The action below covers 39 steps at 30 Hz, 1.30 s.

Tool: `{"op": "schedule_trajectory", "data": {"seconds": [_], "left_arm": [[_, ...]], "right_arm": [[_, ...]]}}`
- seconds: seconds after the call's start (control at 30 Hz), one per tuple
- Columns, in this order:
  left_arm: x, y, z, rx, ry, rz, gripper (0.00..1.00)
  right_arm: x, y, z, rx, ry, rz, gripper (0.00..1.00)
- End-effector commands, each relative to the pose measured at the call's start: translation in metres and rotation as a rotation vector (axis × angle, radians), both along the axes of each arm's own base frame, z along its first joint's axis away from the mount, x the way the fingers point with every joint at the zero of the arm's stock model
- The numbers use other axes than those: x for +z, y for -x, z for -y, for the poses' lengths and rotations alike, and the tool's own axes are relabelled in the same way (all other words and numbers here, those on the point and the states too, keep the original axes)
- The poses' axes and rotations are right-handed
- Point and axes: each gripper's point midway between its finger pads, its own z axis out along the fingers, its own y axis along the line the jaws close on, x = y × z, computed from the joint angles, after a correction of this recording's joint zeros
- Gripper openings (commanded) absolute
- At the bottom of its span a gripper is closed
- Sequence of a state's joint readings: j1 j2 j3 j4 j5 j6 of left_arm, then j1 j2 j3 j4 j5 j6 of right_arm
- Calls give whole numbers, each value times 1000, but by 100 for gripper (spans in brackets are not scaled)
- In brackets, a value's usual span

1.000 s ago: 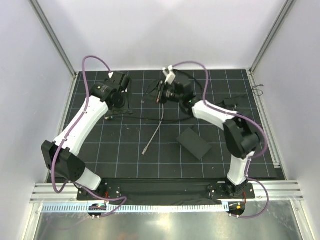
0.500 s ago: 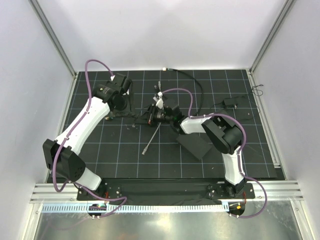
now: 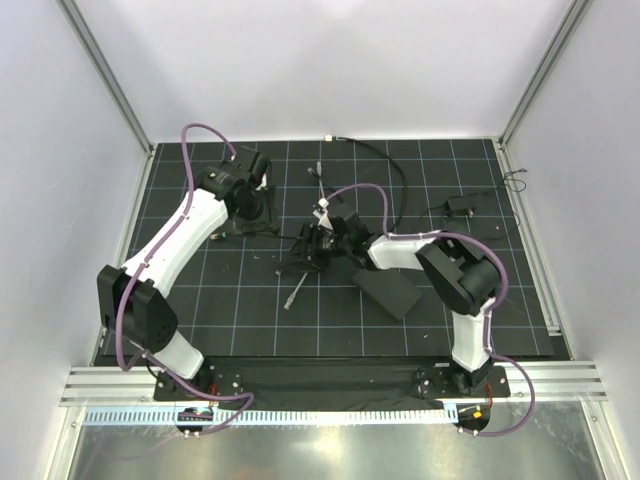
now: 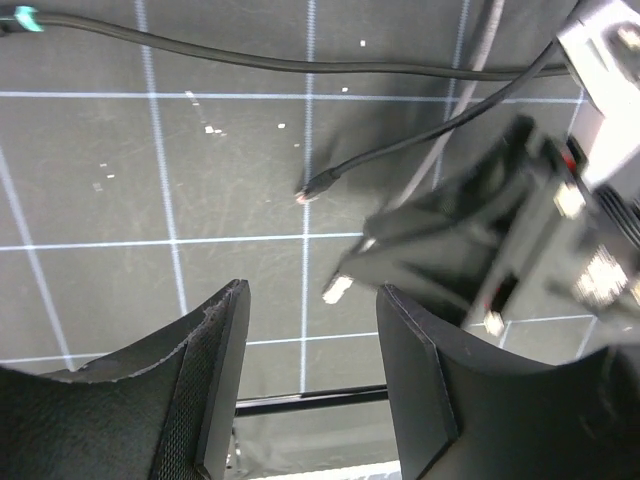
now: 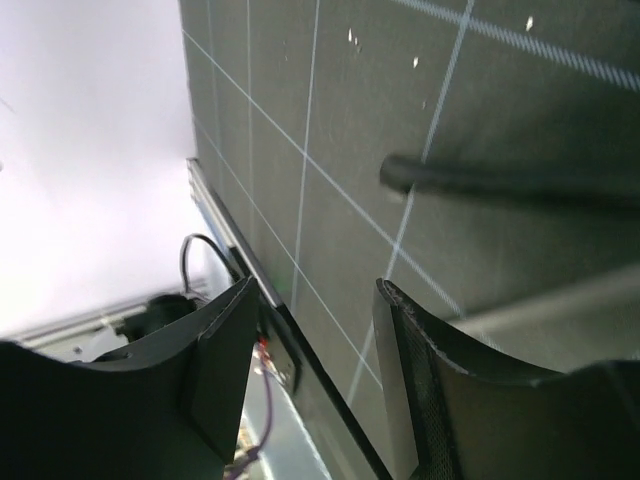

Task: Pull the plug from the switch port

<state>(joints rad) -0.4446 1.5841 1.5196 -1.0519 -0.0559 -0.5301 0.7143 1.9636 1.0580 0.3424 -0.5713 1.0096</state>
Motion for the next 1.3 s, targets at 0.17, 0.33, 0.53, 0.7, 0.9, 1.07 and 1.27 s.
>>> {"op": "schedule_trajectory", "data": {"seconds": [0.17,0.33,0.53,0.7,0.9,1.07,1.27], "left_arm": [[0,-10,51,-100,160,-9,49],[-16,-2,105,-253,204,-90,40],[-40,19,175,-426,234,-169,45],[-73,23,213,-496,224,-233,48],[-112,7,230,-524,163,-232,57],[-133,6,235,-561,158,-262,61],[-141,29,255,-623,235,-318,59]], "right_arm": [[58,-3,58,5,138,244,57],[64,-12,117,-154,76,241,54],[61,-25,206,-362,40,217,50],[60,-32,261,-483,2,197,47],[44,-21,288,-488,65,164,47],[34,-19,302,-511,66,146,47],[22,-25,303,-503,67,120,46]]}}
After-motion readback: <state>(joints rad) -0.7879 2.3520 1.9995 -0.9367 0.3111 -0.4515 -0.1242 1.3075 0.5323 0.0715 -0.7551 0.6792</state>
